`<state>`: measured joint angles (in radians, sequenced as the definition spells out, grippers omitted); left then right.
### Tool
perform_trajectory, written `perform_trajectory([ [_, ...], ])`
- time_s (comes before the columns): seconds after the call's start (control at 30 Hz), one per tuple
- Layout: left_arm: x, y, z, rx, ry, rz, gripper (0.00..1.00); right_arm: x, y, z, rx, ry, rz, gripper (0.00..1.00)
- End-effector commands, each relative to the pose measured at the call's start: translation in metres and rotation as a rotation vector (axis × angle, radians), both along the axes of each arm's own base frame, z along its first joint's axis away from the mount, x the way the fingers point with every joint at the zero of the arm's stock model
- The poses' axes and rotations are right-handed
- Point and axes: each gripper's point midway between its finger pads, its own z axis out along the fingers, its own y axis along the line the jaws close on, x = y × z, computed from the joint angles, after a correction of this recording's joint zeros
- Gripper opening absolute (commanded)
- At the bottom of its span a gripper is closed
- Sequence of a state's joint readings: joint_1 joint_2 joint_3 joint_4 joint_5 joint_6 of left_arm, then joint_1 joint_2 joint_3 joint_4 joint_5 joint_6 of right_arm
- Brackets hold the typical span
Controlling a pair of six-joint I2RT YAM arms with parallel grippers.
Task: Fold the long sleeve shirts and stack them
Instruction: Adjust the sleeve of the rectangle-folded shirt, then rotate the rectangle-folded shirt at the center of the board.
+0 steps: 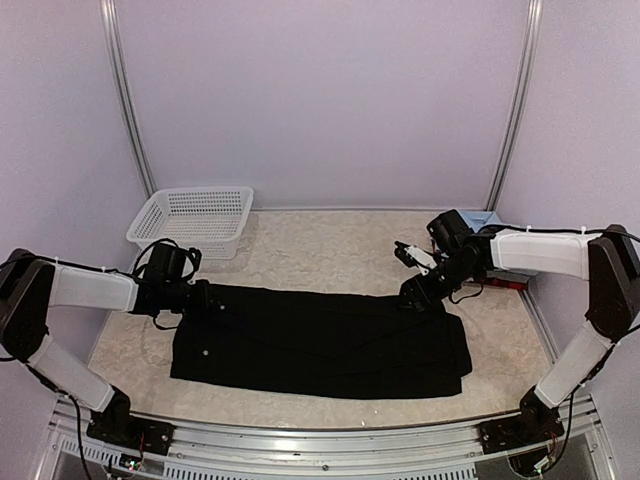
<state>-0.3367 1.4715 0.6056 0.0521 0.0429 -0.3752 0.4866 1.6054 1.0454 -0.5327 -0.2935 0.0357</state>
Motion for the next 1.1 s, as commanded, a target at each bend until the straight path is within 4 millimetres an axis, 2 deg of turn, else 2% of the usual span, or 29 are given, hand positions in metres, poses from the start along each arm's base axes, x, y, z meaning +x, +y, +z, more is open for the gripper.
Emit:
perform_trajectory([
  [0.0, 0.005, 0.016, 0.018, 0.030, -0.068, 0.077, 0.52, -0.003, -0.010, 0.000, 0.004, 0.016, -0.069, 0.71],
  [0.03, 0.006, 0.016, 0.025, 0.019, -0.091, 0.085, 0.70, -0.002, -0.011, 0.000, 0.006, 0.020, -0.099, 0.70],
  [0.07, 0.005, 0.015, 0.030, 0.007, -0.107, 0.086, 0.95, -0.003, -0.013, 0.000, 0.009, 0.027, -0.124, 0.69],
  [0.1, 0.005, 0.014, 0.037, -0.008, -0.129, 0.088, 0.98, -0.004, -0.014, -0.002, 0.012, 0.039, -0.149, 0.68],
  [0.2, 0.002, 0.001, 0.059, -0.075, -0.192, 0.055, 0.99, -0.012, -0.024, -0.010, -0.024, 0.067, -0.219, 0.64],
  [0.37, -0.006, -0.019, 0.096, -0.138, -0.294, 0.004, 0.99, -0.038, -0.033, -0.018, -0.063, 0.105, -0.276, 0.66],
  [0.5, -0.007, -0.018, 0.119, -0.142, -0.336, 0.040, 0.99, -0.056, -0.031, -0.038, -0.056, 0.166, -0.280, 0.67],
  [0.67, -0.008, -0.004, 0.144, -0.166, -0.424, 0.133, 0.99, -0.060, -0.022, -0.062, -0.025, 0.211, -0.258, 0.69],
  [0.77, -0.009, 0.006, 0.154, -0.224, -0.457, 0.194, 0.99, -0.052, -0.020, -0.072, -0.043, 0.207, -0.260, 0.70],
  [0.87, -0.008, 0.008, 0.162, -0.257, -0.462, 0.188, 0.99, -0.034, -0.016, -0.073, -0.058, 0.171, -0.262, 0.70],
  [1.0, -0.008, 0.018, 0.157, -0.293, -0.429, 0.243, 0.99, 0.006, -0.006, -0.075, -0.115, 0.103, -0.238, 0.71],
  [1.07, -0.010, 0.015, 0.159, -0.315, -0.437, 0.216, 0.99, 0.030, -0.002, -0.079, -0.166, 0.073, -0.223, 0.71],
])
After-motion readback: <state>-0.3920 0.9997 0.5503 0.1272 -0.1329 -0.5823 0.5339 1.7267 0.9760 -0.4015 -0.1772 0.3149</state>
